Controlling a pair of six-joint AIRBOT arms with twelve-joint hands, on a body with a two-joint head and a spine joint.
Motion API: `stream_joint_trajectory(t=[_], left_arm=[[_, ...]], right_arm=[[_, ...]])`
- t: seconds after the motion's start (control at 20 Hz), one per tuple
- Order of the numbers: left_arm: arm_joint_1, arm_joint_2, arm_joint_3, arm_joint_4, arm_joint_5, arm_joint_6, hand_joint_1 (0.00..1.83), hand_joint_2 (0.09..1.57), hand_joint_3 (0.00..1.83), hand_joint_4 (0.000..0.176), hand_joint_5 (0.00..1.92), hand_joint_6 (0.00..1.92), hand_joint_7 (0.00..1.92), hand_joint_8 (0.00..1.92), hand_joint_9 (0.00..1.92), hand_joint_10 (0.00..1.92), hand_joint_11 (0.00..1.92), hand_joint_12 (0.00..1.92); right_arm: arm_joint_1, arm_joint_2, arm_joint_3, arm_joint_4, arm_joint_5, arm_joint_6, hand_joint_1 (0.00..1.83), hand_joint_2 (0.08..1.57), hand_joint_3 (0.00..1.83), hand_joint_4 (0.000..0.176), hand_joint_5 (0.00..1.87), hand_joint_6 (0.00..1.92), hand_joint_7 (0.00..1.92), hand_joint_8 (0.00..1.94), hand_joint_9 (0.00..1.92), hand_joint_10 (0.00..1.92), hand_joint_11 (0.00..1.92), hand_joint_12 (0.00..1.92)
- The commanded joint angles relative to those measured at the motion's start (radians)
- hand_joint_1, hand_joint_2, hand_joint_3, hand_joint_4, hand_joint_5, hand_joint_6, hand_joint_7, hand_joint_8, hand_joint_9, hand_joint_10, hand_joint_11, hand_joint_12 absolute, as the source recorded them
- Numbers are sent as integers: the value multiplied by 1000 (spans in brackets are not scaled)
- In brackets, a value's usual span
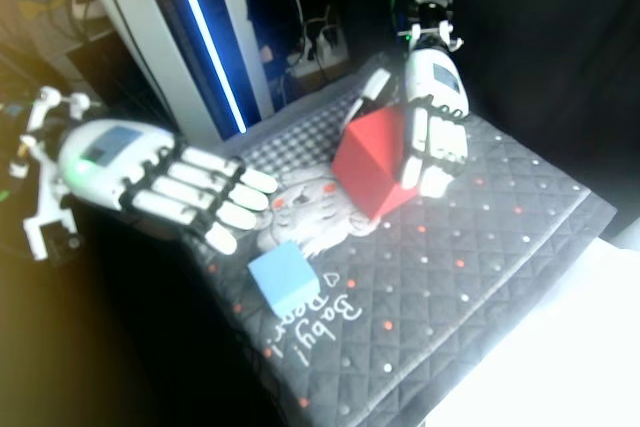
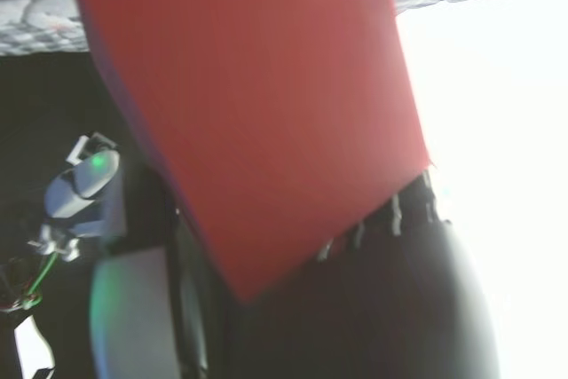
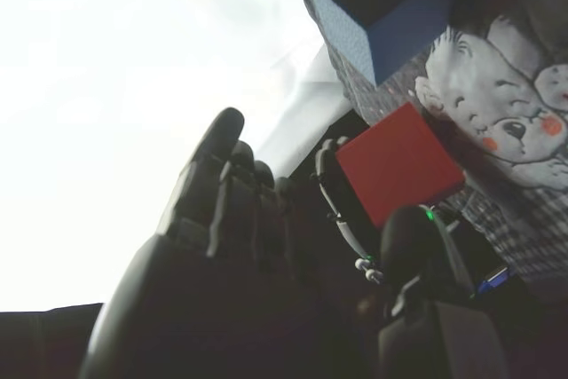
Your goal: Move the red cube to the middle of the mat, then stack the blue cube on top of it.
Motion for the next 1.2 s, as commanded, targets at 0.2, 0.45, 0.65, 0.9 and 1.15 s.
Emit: stream_joint_trajectory(t=[0.2, 0.45, 0.65, 0.9, 1.15], left_arm=[[65, 66, -47, -28, -290, -39, 577, 878, 3, 176, 0, 0, 0, 0, 0, 0, 0, 0], [218, 200, -131, -177, -528, 2, 200, 943, 27, 141, 0, 0, 0, 0, 0, 0, 0, 0], [291, 275, -208, -226, -657, 79, 390, 1017, 33, 79, 0, 0, 0, 0, 0, 0, 0, 0], [330, 282, -223, -254, -717, 79, 363, 1023, 14, 68, 0, 0, 0, 0, 0, 0, 0, 0], [365, 286, -233, -284, -767, 79, 397, 1037, 10, 73, 50, 14, 0, 0, 0, 0, 22, 13]], right_arm=[[5, 0, 26, -3, 121, 78, 527, 1356, 0, 0, 0, 0, 0, 0, 37, 17, 7, 4], [76, -73, 126, -5, 22, 200, 745, 1224, 0, 0, 0, 0, 113, 12, 0, 632, 0, 1201], [170, -154, 198, -4, -88, 202, 860, 1225, 0, 0, 10, 3, 134, 9, 0, 724, 0, 1385], [225, -228, 274, 20, -206, 205, 870, 1166, 0, 0, 0, 0, 94, 0, 2, 682, 0, 1423], [243, -286, 332, 47, -296, 204, 931, 1168, 3, 0, 65, 837, 270, 329, 44, 1072, 0, 1724]])
